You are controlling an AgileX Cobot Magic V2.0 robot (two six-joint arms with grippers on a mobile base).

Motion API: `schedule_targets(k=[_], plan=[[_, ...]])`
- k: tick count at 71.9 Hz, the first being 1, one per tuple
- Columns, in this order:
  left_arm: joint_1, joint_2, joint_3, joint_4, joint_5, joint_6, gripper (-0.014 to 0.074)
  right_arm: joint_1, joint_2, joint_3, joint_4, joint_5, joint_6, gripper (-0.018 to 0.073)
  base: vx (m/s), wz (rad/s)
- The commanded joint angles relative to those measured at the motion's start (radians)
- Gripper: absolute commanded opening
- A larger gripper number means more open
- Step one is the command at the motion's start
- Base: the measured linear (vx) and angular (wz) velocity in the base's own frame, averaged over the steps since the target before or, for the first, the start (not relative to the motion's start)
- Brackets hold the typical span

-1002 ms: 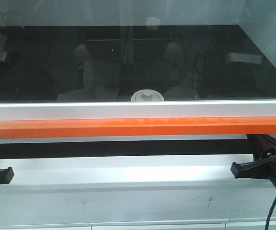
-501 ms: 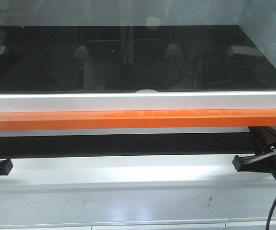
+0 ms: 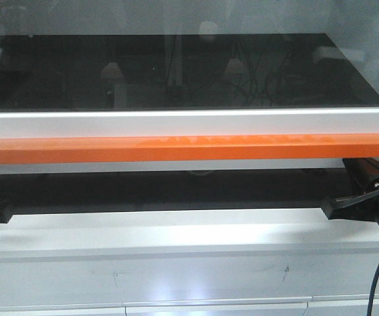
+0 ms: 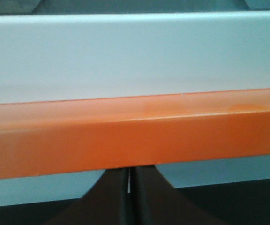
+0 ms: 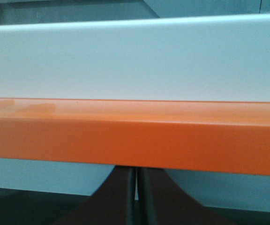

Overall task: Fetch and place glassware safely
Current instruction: 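Lift the orange handle with both grippers to raise the sash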

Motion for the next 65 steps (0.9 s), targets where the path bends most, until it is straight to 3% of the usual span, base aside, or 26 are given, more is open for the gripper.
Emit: schedule_targets(k=[1,13,25,31,42,49,55,65], plan=[[-0.008,-0.064,-0.084,0.013,-0.318,-0.009,-0.0007,0.001,-0.04,-0.081,0.003,-0.254,-0.01,-0.0001,-0.01,-0.02],[-0.008,-0.1,-0.084,0.013,-0.292,-0.009,-0.0007,0.001,-0.071,-0.081,-0.005,-0.232,-0.01,-0.0001,0.0,0.0],[-0.008,-0.133,-0.084,0.014,-0.186,-0.009,-0.0007,0.001,-0.11,-0.081,-0.034,-0.132,0.011,-0.0001,0.0,0.0],[-0.008,-0.161,-0.084,0.025,-0.109,-0.009,-0.0007,0.001,-0.135,-0.078,-0.089,-0.056,0.068,-0.0001,0.0,0.0],[-0.008,-0.258,-0.084,0.09,0.06,-0.011,-0.0007,0.001,-0.216,-0.078,-0.274,0.065,0.227,-0.0001,0.0,0.0],[-0.008,-0.35,-0.084,0.092,0.14,-0.013,-0.0007,0.001,-0.292,-0.078,-0.381,0.128,0.332,-0.0001,0.0,0.0],[-0.008,-0.439,-0.084,0.091,0.246,-0.013,-0.0007,0.001,-0.361,-0.078,-0.414,0.199,0.442,-0.0001,0.0,0.0],[-0.008,-0.55,-0.084,0.091,0.436,-0.013,-0.0007,0.001,-0.477,-0.078,-0.467,0.347,0.501,-0.0001,0.0,0.0]])
